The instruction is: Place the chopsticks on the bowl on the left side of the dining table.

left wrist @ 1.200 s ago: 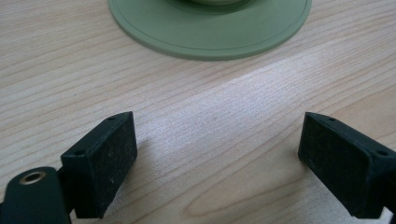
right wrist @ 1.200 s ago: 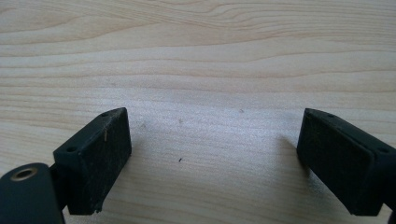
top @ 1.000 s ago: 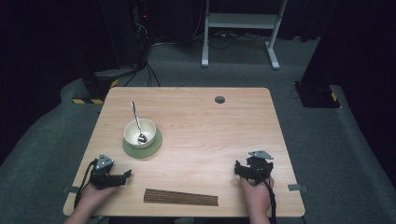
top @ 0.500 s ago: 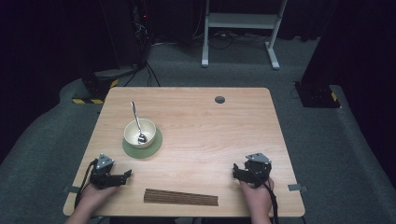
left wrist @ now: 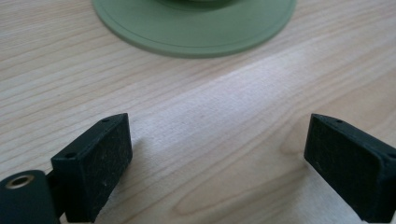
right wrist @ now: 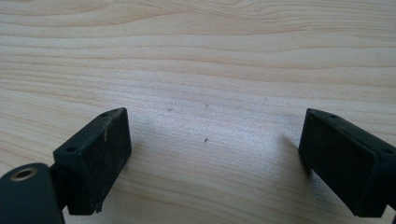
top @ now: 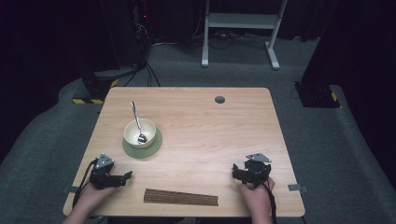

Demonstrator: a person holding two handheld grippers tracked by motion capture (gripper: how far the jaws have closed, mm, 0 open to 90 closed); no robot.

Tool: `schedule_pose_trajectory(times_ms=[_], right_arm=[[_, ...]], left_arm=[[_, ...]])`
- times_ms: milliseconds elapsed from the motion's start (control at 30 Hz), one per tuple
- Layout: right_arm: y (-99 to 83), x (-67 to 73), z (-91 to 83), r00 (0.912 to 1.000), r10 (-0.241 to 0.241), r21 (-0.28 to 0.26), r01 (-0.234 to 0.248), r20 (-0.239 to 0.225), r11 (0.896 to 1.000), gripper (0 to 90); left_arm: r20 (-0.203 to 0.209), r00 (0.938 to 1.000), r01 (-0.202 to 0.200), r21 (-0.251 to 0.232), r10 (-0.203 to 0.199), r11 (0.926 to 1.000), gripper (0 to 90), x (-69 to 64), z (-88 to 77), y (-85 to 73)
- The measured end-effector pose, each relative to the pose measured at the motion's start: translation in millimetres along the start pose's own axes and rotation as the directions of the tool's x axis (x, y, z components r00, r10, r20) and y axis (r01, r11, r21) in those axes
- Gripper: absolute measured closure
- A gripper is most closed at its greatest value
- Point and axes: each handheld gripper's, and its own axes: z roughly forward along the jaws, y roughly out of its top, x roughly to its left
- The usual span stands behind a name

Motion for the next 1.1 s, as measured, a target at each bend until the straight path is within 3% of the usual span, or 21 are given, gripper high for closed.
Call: schedule_pose_trajectory(times_ms=[133, 267, 367, 467, 567, 667, 933, 1033, 1100], right_arm=[[0.0, 0.0, 0.0, 1.0, 0.0, 0.0, 0.0, 0.0, 1.0, 8.8], [0.1, -0.2, 0.1, 1.0, -0.001, 0.0, 0.001, -0.001, 1.0, 8.8], [0.2, -0.2, 0.1, 1.0, -0.001, 0.0, 0.001, -0.002, 1.0, 8.8], [0.2, -0.2, 0.2, 1.0, -0.001, 0.0, 0.001, -0.002, 1.0, 8.8], [0.2, -0.2, 0.2, 1.0, -0.001, 0.0, 0.001, -0.002, 1.0, 8.8], [0.2, -0.2, 0.2, 1.0, -0.001, 0.0, 0.001, -0.002, 1.0, 8.8], [0.1, -0.2, 0.3, 1.0, -0.005, -0.001, 0.005, -0.003, 1.0, 8.9], [0.1, -0.2, 0.2, 1.0, -0.005, -0.001, 0.005, -0.003, 1.0, 8.9], [-0.3, 0.0, -0.2, 1.0, -0.005, -0.001, 0.005, -0.004, 1.0, 8.9]], left_arm=[[0.035, 0.9994, 0.001, -0.003, -0.001, 1.0, 8.7, -0.5, -5.1, -0.7], [0.033, 0.9994, -0.01, -0.035, 0.011, 0.9994, 10.9, -1.7, -11.3, 0.2], [0.069, 0.9976, 0.003, -0.08, 0.002, 0.9968, 11.8, -2.5, -15.1, 1.5], [0.073, 0.9973, 0.0, -0.099, 0.007, 0.9951, 11.8, -5.2, -17.1, 3.6], [0.073, 0.9973, 0.009, -0.104, -0.001, 0.9946, 12.2, -6.6, -16.2, 4.4], [0.109, 0.994, 0.009, -0.083, 0.0, 0.9965, 13.1, -10.8, -15.0, 7.5], [0.115, 0.9911, -0.058, -0.089, 0.068, 0.9943, 14.1, -22.7, -13.9, 14.8], [0.138, 0.9873, -0.067, -0.09, 0.079, 0.9937, 14.7, -30.5, -12.9, 20.3], [0.147, 0.9833, -0.095, -0.085, 0.107, 0.9919, 14.8, -36.1, -12.2, 22.6]])
